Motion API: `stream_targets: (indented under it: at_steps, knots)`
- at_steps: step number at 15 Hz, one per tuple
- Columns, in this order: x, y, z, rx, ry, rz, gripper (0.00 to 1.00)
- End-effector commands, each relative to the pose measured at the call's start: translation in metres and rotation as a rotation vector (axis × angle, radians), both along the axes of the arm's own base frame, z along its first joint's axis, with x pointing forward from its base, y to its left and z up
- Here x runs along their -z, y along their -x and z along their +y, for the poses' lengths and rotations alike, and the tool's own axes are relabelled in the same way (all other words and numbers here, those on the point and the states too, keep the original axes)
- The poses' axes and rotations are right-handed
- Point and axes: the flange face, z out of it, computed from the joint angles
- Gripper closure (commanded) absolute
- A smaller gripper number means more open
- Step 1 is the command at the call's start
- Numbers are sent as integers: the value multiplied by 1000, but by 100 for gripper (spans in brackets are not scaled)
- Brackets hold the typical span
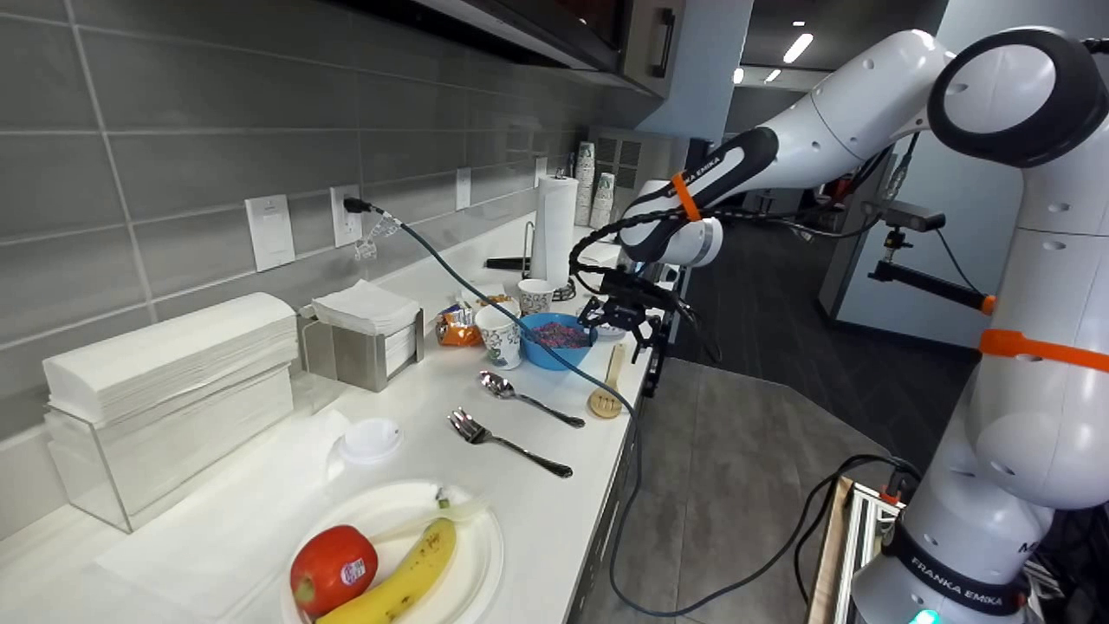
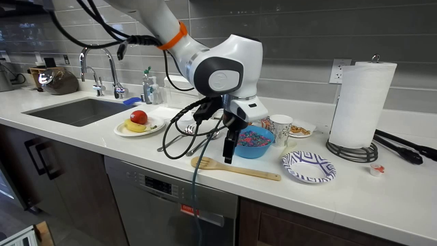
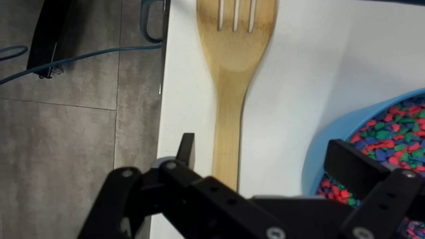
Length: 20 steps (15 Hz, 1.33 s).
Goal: Pick up the cooking stick and scoop some of the contents in the bowl and pour them in the cup
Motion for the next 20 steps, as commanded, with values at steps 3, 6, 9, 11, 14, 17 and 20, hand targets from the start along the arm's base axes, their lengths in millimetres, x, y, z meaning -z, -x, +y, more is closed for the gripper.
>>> stream_targets:
  at_steps: [3,6,9,11,14,17,20]
  knots:
    - [-23,2,6,-21,42,-47,0]
    - [-30,10,16,-36,24,-43,0]
    - [-25,18,19,-44,19,-25,0]
    - [-17,23,15,-39,14,-11,0]
    - [-6,28,7,-22,24,10,0]
    - [-1,29,-4,-1,78,5,0]
    - [-5,27,-5,-17,59,10,0]
